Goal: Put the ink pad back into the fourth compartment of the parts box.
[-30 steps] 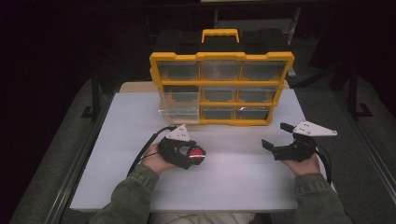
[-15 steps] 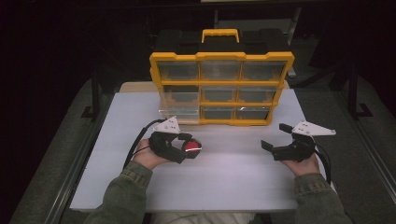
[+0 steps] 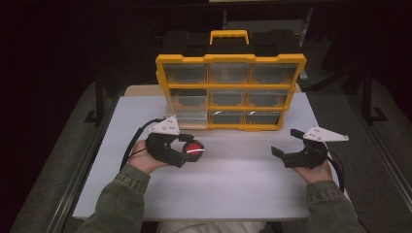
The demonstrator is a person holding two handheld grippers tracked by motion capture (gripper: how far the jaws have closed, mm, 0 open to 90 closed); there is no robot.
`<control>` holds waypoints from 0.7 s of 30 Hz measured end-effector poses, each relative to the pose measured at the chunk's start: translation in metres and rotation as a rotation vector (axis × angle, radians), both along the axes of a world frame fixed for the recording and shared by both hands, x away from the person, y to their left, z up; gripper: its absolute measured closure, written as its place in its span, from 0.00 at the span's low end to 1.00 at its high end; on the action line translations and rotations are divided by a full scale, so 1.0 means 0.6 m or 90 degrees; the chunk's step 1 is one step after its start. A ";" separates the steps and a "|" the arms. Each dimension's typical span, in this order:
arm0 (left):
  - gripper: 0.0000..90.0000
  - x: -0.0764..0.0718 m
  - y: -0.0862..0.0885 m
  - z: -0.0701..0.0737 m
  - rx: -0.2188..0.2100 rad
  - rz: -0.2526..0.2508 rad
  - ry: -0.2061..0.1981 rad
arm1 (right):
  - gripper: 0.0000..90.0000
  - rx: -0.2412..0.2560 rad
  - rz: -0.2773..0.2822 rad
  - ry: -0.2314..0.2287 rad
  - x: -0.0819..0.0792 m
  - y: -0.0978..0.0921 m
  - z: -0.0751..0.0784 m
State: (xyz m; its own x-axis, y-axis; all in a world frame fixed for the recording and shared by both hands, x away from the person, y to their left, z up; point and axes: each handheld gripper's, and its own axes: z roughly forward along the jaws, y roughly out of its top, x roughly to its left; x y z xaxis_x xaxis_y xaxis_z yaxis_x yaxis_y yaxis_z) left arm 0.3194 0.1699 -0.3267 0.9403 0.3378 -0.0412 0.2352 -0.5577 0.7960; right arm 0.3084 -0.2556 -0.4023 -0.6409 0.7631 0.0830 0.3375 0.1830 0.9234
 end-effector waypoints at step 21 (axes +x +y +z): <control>0.33 0.019 0.002 0.069 0.015 -0.024 -0.012 | 0.00 -0.007 -0.002 -0.001 -0.001 0.000 0.001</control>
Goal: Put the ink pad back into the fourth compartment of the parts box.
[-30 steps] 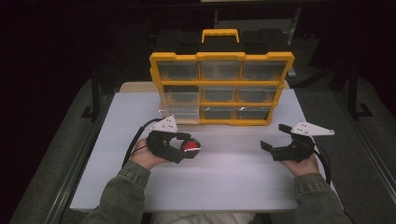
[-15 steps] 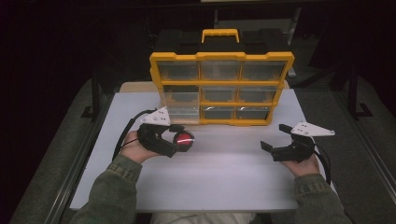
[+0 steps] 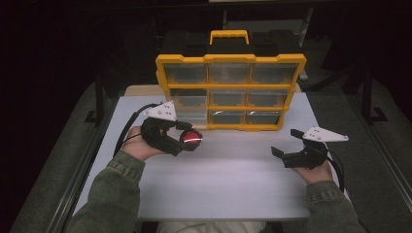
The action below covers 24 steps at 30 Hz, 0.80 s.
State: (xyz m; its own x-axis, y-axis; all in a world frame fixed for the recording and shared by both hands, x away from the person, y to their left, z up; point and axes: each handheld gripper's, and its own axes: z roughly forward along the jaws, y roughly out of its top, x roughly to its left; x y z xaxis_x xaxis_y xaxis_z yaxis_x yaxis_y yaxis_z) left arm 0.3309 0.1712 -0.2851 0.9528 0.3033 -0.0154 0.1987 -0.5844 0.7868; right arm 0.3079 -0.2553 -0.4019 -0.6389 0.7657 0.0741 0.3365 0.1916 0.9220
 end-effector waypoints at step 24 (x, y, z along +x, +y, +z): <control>0.33 0.062 0.000 0.102 0.019 0.028 -0.033 | 0.00 -0.002 -0.006 0.005 -0.001 -0.003 0.001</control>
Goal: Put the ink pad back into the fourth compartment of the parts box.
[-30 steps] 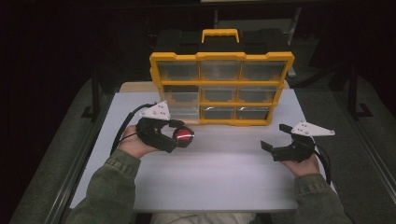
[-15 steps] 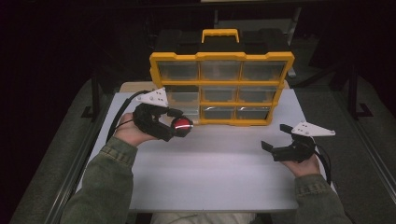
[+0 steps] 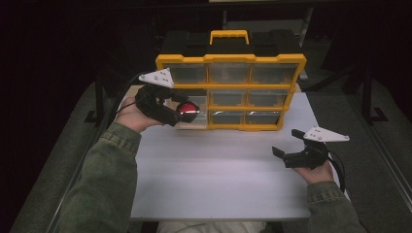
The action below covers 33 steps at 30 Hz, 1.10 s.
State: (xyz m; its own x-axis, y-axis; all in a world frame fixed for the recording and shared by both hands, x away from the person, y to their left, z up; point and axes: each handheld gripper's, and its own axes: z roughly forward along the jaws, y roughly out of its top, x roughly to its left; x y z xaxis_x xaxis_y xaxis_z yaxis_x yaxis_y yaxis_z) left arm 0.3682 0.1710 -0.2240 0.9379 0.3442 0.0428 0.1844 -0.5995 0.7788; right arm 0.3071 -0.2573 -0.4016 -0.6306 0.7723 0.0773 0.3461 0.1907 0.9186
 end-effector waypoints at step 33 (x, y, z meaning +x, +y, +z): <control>0.33 0.083 -0.008 -0.038 0.048 0.094 0.003 | 0.00 -0.007 0.005 0.008 -0.001 -0.001 -0.004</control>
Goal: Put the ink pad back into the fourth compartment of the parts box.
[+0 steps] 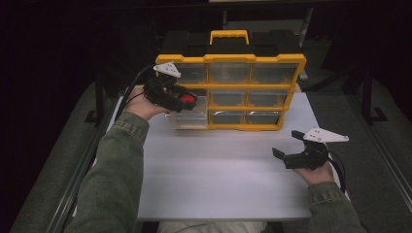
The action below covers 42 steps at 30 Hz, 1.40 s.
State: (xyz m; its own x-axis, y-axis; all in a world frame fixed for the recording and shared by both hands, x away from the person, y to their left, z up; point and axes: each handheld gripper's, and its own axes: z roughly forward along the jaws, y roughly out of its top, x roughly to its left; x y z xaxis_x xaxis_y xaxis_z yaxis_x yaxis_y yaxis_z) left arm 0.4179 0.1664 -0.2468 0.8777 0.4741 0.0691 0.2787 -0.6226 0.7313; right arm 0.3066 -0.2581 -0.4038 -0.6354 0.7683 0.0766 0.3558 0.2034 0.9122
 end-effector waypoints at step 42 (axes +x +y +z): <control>0.00 -0.081 0.087 -0.023 -0.177 0.036 -0.077 | 0.00 -0.006 0.002 0.011 0.000 0.001 -0.005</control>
State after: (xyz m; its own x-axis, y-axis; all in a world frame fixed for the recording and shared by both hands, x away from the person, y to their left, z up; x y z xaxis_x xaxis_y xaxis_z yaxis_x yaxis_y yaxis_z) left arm 0.3696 0.2184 -0.2605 0.8425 0.5378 0.0315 0.2086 -0.3795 0.9014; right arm 0.3067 -0.2575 -0.4065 -0.6360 0.7674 0.0809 0.3712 0.2123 0.9040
